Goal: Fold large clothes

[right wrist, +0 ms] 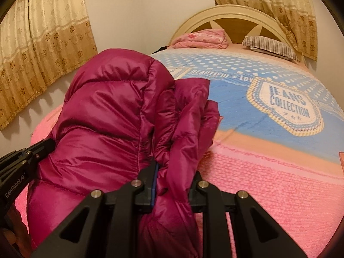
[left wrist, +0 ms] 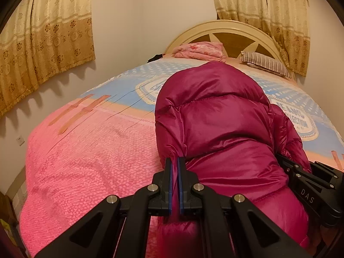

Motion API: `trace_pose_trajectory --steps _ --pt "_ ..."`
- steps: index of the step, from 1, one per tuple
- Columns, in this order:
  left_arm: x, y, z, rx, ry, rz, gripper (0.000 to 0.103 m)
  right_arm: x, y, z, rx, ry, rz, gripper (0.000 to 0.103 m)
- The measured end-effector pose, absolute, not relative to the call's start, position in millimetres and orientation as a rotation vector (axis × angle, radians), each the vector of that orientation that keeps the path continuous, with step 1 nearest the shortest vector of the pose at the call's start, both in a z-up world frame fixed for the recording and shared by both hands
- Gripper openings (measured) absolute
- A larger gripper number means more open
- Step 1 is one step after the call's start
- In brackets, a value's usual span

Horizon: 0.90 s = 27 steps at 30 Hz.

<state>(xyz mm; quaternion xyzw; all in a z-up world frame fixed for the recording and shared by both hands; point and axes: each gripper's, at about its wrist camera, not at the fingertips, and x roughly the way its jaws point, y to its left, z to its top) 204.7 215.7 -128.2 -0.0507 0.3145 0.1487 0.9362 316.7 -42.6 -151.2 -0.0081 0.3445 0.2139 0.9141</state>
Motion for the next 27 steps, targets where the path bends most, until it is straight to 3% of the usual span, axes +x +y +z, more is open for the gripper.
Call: trace_pose_trajectory --steps 16,27 --pt "211.6 233.8 -161.3 -0.119 0.716 0.321 0.004 323.7 -17.5 -173.0 -0.038 0.767 0.453 0.021" --pt "217.5 231.7 -180.4 -0.079 0.734 0.338 0.009 327.8 -8.9 -183.6 -0.07 0.781 0.428 0.022"
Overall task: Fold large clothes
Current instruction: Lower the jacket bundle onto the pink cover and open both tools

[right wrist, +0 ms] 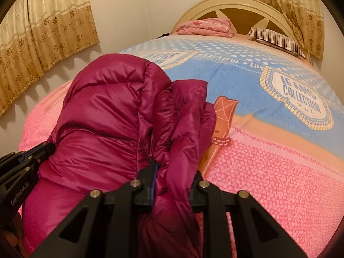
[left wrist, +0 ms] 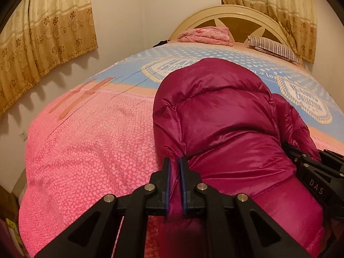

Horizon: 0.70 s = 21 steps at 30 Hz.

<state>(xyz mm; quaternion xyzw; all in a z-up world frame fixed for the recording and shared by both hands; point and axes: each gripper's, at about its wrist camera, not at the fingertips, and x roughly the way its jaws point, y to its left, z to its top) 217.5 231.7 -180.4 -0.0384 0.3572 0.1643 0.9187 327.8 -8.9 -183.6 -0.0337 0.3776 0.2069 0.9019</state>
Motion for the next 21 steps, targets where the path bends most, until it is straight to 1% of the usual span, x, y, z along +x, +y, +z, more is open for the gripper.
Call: trace_pose_trajectory --steps 7,10,13,15,16,18,20,21 --pt "220.6 229.1 -186.1 -0.08 0.746 0.341 0.014 329.7 -8.3 -190.2 -0.077 0.792 0.415 0.025" --pt "220.3 229.8 -185.6 -0.08 0.751 0.349 0.017 330.1 -7.4 -191.7 -0.076 0.796 0.411 0.028" --pt "214.7 230.7 -178.2 -0.092 0.753 0.384 0.031 330.8 -8.2 -190.9 -0.075 0.802 0.408 0.033" --pt "205.8 231.3 -168.9 -0.098 0.739 0.408 0.047 327.9 -9.7 -186.0 -0.077 0.79 0.399 0.036" --pt "198.2 231.3 -161.8 -0.1 0.714 0.422 0.052 324.4 -12.7 -181.3 -0.074 0.783 0.397 0.04" --pt "179.6 228.1 -142.0 -0.095 0.639 0.441 0.069 315.5 -20.9 -169.1 -0.048 0.765 0.399 0.048" --pt "163.1 223.5 -123.3 -0.095 0.578 0.446 0.073 300.4 -30.1 -152.1 -0.033 0.713 0.388 0.064" --pt "152.2 219.8 -111.0 -0.09 0.543 0.439 0.073 288.2 -35.2 -139.0 -0.035 0.672 0.384 0.067"
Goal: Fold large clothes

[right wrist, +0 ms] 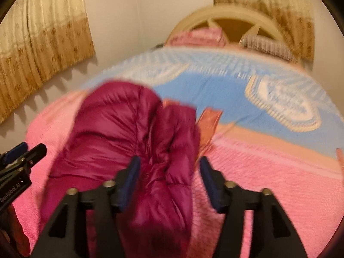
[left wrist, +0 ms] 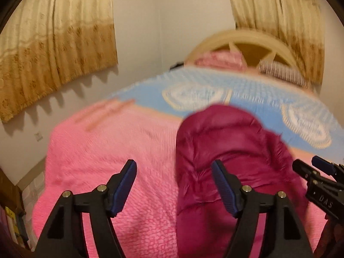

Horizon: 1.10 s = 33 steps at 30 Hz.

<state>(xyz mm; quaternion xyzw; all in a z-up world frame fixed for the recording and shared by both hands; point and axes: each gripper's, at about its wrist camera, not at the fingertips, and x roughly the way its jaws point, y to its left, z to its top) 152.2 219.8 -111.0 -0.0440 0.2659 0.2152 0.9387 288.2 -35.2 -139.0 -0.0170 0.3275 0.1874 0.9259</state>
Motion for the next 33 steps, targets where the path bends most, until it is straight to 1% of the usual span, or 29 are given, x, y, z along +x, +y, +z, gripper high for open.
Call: trace_pose_trajectory --steps 6,13,22,33 --pt "113.7 212.5 -73.6 -0.093 0.46 0.411 0.074 248.5 -49.0 -98.7 -0.025 0.582 0.384 0.07" --pt "89.8 209.5 -56.2 -0.107 0.424 0.39 0.076 223.9 -53.3 -79.2 -0.019 0.528 0.386 0.072" --pt "80.5 213.5 -46.8 -0.133 0.398 0.377 0.076 214.0 -55.1 -67.6 -0.034 0.49 0.386 0.073" --pt "80.6 213.1 -47.4 -0.123 0.403 0.374 0.076 211.2 -57.7 -68.4 -0.033 0.483 0.39 0.074"
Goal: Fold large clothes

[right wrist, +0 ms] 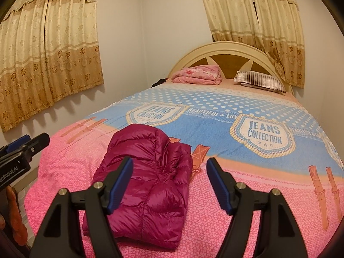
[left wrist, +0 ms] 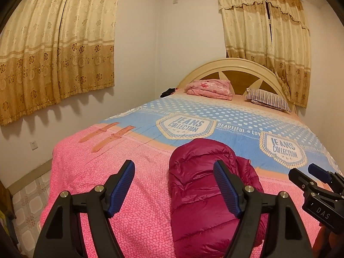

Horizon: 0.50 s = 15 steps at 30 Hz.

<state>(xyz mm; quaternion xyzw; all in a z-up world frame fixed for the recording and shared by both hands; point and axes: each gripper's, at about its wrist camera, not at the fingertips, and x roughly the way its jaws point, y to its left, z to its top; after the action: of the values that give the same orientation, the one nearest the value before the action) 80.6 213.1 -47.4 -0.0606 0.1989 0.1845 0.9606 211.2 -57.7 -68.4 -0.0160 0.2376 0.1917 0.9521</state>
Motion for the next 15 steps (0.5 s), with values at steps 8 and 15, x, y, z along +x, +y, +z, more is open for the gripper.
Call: trace_pose_trajectory --steps 8,15 --pt "81.1 210.7 -48.9 -0.12 0.404 0.371 0.076 208.6 -59.2 -68.4 -0.034 0.479 0.391 0.074" --pt "82.4 209.0 -50.4 -0.114 0.411 0.368 0.076 206.6 -59.5 -68.2 -0.034 0.481 0.396 0.074"
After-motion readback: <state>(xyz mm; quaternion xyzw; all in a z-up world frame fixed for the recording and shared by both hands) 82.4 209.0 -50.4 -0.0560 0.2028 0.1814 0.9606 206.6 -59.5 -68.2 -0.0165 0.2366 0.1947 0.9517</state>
